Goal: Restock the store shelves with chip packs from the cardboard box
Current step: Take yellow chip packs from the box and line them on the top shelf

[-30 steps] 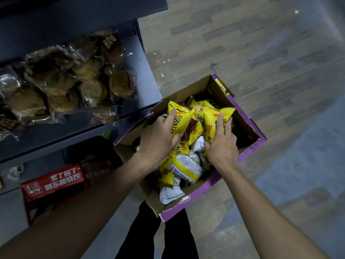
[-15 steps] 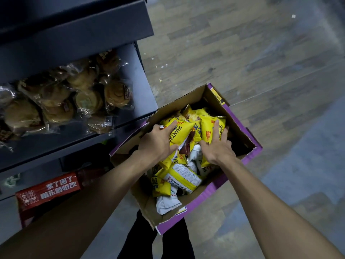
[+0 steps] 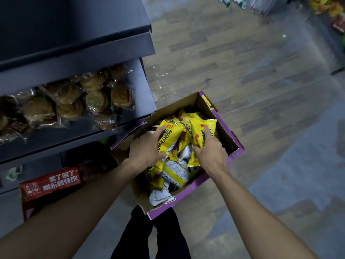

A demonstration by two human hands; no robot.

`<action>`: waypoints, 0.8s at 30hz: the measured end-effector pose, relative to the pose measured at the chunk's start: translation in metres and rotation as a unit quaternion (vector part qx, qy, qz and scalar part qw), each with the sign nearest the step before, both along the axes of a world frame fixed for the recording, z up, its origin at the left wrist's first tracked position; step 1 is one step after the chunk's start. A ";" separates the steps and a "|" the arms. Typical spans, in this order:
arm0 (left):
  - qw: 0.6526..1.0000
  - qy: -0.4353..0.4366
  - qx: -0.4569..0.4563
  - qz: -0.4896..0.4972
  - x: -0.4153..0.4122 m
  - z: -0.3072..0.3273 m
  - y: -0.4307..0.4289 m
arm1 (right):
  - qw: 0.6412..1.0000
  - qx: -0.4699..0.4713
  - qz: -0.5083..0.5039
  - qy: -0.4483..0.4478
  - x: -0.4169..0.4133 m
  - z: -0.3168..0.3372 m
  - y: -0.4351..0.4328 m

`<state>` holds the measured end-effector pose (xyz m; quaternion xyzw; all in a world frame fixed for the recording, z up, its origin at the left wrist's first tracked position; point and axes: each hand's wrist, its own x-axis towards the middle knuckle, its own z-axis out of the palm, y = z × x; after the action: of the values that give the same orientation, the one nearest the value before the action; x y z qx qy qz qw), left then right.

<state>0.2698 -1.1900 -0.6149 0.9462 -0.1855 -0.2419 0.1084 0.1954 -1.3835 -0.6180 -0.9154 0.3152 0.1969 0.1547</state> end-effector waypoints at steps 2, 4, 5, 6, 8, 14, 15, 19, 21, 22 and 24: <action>0.999 -0.026 0.020 -0.003 -0.002 0.021 0.001 | 1.000 -0.004 0.008 -0.020 0.000 0.024 0.001; 0.999 -0.036 0.019 0.010 -0.003 0.049 0.001 | 0.999 -0.005 0.008 -0.036 0.000 0.051 0.004; 0.999 -0.044 0.017 0.019 -0.005 0.065 0.001 | 0.999 -0.004 0.010 -0.043 0.000 0.066 0.007; 0.998 -0.054 0.017 0.026 -0.007 0.082 0.001 | 0.999 -0.001 0.009 -0.048 0.000 0.082 0.010; 0.996 -0.074 0.018 0.043 -0.010 0.113 0.001 | 0.998 0.013 0.002 -0.061 -0.002 0.112 0.017; 0.991 -0.109 -0.049 0.057 -0.029 0.201 0.025 | 0.990 0.038 -0.003 -0.134 -0.031 0.194 0.056; 0.990 -0.125 -0.038 0.056 -0.032 0.212 0.031 | 0.989 0.039 0.002 -0.141 -0.034 0.204 0.064; 0.980 -0.191 -0.013 0.056 -0.047 0.240 0.067 | 0.982 0.032 0.039 -0.180 -0.039 0.237 0.101; 0.971 -0.227 -0.021 0.069 -0.054 0.256 0.093 | 0.977 0.026 0.056 -0.205 -0.036 0.254 0.125; 0.967 -0.242 -0.019 0.080 -0.057 0.265 0.108 | 0.973 0.025 0.066 -0.221 -0.035 0.263 0.139; 0.959 -0.265 -0.005 0.099 -0.063 0.282 0.139 | 0.963 0.036 0.083 -0.252 -0.033 0.281 0.169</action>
<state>0.2066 -1.0514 -0.3329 0.9896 -0.1137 0.0302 0.0833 0.1626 -1.2140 -0.3373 -0.9522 0.1816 -0.0169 0.2450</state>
